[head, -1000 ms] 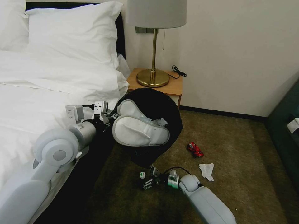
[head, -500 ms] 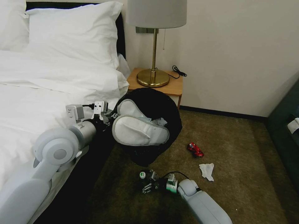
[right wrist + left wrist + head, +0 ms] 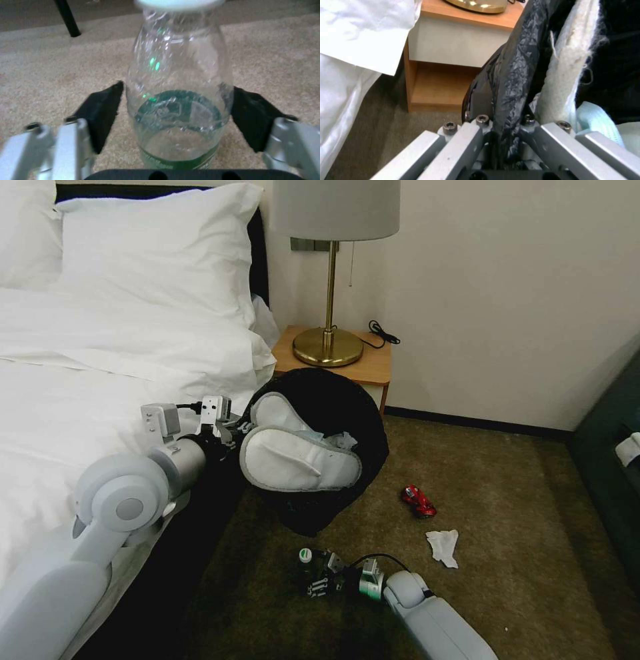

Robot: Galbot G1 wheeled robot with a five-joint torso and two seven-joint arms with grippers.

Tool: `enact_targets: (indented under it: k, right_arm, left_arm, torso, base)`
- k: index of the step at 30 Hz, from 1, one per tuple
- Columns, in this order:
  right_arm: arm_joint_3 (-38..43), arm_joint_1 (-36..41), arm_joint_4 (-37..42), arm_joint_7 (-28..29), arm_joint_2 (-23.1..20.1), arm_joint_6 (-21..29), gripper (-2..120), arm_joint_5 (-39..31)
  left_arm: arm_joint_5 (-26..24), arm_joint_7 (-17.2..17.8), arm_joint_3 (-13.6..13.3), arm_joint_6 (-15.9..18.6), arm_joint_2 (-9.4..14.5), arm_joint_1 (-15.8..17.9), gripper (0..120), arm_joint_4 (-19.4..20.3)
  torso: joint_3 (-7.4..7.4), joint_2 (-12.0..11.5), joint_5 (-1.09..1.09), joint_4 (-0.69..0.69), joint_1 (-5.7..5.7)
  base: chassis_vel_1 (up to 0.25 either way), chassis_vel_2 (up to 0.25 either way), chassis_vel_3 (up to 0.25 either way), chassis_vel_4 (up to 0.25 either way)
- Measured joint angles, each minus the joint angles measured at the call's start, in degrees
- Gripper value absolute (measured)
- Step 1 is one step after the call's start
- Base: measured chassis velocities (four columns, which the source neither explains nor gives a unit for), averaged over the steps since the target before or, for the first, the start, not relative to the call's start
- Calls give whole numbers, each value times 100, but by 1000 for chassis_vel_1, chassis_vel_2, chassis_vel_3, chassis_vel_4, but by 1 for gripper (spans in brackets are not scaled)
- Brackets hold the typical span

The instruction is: Pick up the trash bin, then pick up the garbage on the floor and place it into the trash bin.

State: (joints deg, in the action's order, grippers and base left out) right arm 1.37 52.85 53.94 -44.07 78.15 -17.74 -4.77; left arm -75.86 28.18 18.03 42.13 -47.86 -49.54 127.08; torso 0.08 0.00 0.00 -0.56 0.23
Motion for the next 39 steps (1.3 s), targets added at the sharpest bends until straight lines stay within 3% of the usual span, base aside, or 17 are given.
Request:
enact_targets:
  k: [2, 5, 7, 13, 15, 19, 21, 27, 32, 39]
  right_arm:
    - [-3, 20, 100, 74, -29, 34, 63, -15]
    - [-4, 23, 135, 103, -45, 50, 58, -21]
    - [9, 27, 205, 167, -73, 71, 45, -30]
    - [115, 75, 409, 297, -140, 154, 33, -51]
    - [408, 226, 827, 406, -278, 294, 26, -70]
    - [723, 458, 1447, 529, -540, 520, 24, -255]
    - [1200, 774, 2157, 603, -975, 709, 24, -477]
    - [1929, 1200, 2642, 613, -1503, 791, 24, -694]
    - [2235, 1475, 2749, 687, -1690, 794, 24, -894]
    - [2724, 1985, 3081, 859, -1626, 869, 24, -1156]
  left_arm:
    - [5, -8, 1, 0, -13, 2, 1, -5]
    - [8, -13, 1, 0, -17, 3, 1, -6]
    - [11, -21, 1, 0, -26, 2, 1, -6]
    - [18, -23, 1, 0, -39, -7, 1, -5]
    - [20, -23, 13, 0, -51, -13, 1, -2]
    - [25, -24, 35, 0, -62, -26, 1, -1]
    - [27, -26, 54, 0, -79, -26, 1, -1]
    - [28, -32, 76, 0, -103, 7, 1, -8]
    - [21, -33, 106, 1, -86, -5, 1, 24]
    - [-23, 47, 199, 0, -55, -77, 1, 83]
  torso:
    - [0, 0, 0, 0, 0]
    - [0, 0, 0, 0, 0]
    - [0, 0, 1, 0, 0]
    - [0, 0, 0, 0, 0]
    - [0, 0, 1, -1, 0]
    - [0, 0, 2, -1, 0]
    - [0, 0, 1, -2, 0]
    - [0, 0, 0, -1, 0]
    - [0, 0, -1, -2, 0]
    - [1, 0, 0, -2, 0]
  base:
    - [0, 0, 0, 0]
    - [0, 0, 0, 0]
    - [0, 0, 0, 0]
    - [0, 0, 0, 0]
    - [0, 0, 0, 0]
    - [0, 0, 0, 0]
    - [0, 0, 0, 0]
    - [0, 0, 0, 0]
    - [0, 0, 0, 0]
    - [0, 0, 0, 0]
